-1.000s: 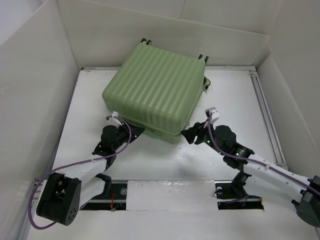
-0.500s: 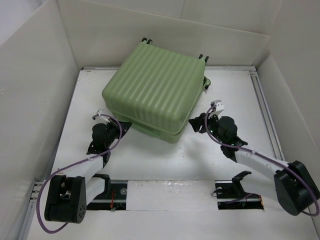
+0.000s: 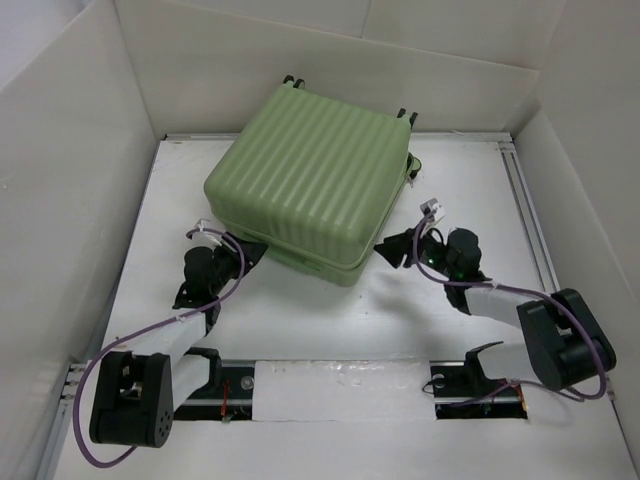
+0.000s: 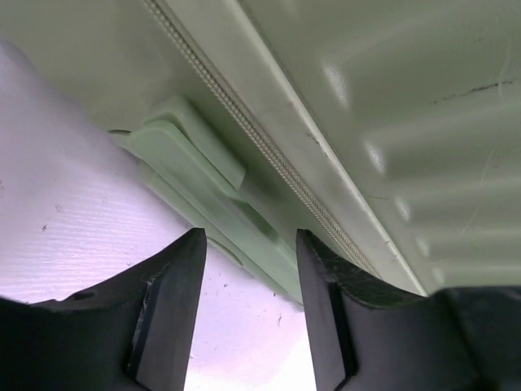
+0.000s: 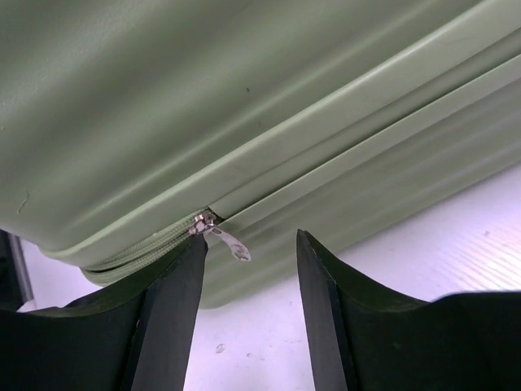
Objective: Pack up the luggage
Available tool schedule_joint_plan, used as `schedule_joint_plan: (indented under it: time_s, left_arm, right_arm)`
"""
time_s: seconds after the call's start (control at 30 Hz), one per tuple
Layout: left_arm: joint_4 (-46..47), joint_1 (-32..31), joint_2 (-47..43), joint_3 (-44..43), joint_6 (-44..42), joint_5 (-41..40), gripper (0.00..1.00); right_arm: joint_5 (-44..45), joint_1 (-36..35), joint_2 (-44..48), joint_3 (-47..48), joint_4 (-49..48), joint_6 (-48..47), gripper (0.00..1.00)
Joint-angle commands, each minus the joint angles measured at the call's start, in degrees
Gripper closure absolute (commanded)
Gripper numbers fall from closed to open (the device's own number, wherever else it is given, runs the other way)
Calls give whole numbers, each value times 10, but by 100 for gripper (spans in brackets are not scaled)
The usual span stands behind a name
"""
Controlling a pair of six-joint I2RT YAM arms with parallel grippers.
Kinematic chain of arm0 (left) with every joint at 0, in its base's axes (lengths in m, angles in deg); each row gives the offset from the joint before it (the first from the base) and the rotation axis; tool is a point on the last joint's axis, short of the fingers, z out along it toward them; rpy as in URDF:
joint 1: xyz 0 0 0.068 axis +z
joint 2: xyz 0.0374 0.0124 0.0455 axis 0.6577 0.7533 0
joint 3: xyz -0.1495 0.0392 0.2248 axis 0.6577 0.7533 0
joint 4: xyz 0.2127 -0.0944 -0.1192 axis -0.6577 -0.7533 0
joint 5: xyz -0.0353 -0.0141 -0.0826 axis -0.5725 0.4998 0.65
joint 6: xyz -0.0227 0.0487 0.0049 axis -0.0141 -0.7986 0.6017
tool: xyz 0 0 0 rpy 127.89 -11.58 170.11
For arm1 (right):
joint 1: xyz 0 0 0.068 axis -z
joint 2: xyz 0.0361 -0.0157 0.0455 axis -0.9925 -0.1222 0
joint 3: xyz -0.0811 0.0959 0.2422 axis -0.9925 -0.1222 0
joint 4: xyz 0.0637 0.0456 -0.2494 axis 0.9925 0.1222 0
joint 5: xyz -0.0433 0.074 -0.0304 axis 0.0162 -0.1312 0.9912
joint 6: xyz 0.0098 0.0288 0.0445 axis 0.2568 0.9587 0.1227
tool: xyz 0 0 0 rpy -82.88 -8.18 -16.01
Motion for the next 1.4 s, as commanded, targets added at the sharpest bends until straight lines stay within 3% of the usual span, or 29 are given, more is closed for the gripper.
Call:
schedule_joint_plan:
  time_s: [0.0, 0.2, 0.43, 0.5, 0.63, 0.87, 1.0, 1.23, 1.37]
  left_arm:
    - [22, 4, 1, -16, -16, 18, 54]
    - [22, -7, 6, -16, -16, 23, 53]
    - [47, -17, 17, -16, -16, 28, 63]
    - [47, -18, 17, -16, -16, 28, 66]
    - [52, -18, 17, -16, -16, 28, 69]
    - [77, -18, 12, -6, -21, 34, 98]
    - [116, -23, 30, 5, -10, 49, 100]
    - [164, -64, 55, 5, 7, 43, 100]
    - [181, -107, 66, -1, 13, 28, 100]
  right_arm:
    - [-62, -8, -23, 14, -86, 12, 46]
    - [-62, -14, -98, 19, -152, 24, 46]
    - [-75, -34, -158, 30, -267, 55, 46]
    - [-69, -49, -150, 41, -238, 41, 50]
    - [-63, -54, -144, 52, -189, 19, 67]
    - [-46, -79, -132, 42, -176, 24, 91]
    - [1, -123, -100, 31, -136, 24, 100]
    - [168, -255, 40, 12, 60, 17, 100]
    - [287, -363, 112, 12, 191, 63, 100]
